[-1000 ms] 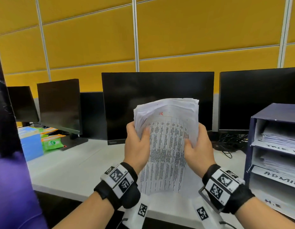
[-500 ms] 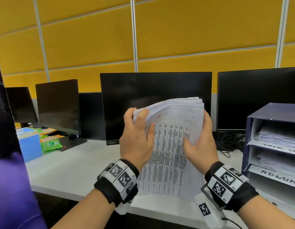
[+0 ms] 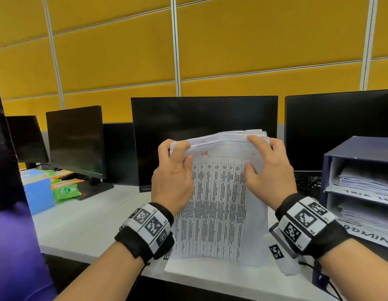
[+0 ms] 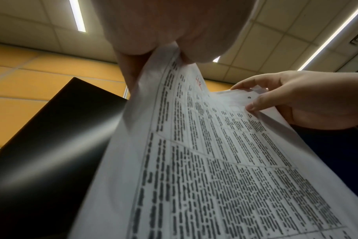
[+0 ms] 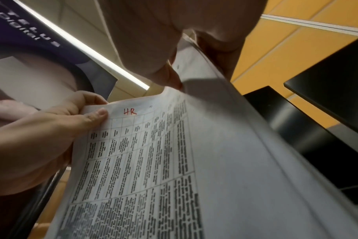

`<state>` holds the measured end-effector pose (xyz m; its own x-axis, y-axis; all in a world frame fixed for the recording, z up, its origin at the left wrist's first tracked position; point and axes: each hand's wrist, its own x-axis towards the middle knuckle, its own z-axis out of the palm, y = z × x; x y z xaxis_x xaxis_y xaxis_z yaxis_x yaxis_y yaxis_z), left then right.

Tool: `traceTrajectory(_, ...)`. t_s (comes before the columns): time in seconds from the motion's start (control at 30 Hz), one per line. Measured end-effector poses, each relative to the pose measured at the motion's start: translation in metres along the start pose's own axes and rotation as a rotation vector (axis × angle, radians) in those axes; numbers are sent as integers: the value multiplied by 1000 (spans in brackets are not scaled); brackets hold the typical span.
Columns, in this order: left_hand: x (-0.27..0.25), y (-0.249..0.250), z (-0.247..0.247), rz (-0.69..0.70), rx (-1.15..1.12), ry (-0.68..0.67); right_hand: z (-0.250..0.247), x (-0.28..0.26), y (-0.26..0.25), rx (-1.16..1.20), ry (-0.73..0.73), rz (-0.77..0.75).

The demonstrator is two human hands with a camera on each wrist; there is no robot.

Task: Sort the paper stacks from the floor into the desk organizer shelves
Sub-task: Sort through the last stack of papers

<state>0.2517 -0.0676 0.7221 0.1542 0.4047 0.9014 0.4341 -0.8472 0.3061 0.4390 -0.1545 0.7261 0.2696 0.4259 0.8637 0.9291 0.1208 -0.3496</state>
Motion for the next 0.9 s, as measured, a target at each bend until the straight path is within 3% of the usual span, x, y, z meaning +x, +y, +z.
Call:
traceTrajectory(0.13, 5, 1, -3, -27, 21, -21, 4, 0, 4, 217, 26, 0)
traceTrajectory(0.23, 10, -4, -4, -133, -32, -1, 5, -5, 7, 618, 8, 213)
traceTrajectory(0.3, 9, -7, -4, -222, -239, 8, 6, -6, 11, 718, -28, 327)
traceTrajectory(0.37, 5, -10, -4, -410, -544, -13, 5, -5, 16, 777, -105, 385)
traceTrajectory(0.43, 5, -16, -5, -614, -778, -122, 3, -4, 16, 818, -182, 402)
traceTrajectory(0.5, 6, -15, -5, -682, -886, -231, 3, -3, 12, 775, -205, 366)
traceTrajectory(0.7, 8, 17, 13, -586, -795, -9, 14, -4, -21, 679, -2, 215)
traceTrajectory(0.83, -4, 1, 18, -674, -687, -39, 20, -12, -14, 580, -64, 312)
traceTrajectory(0.9, -9, -8, 18, -662, -640, -51, 14, -14, -5, 588, -5, 366)
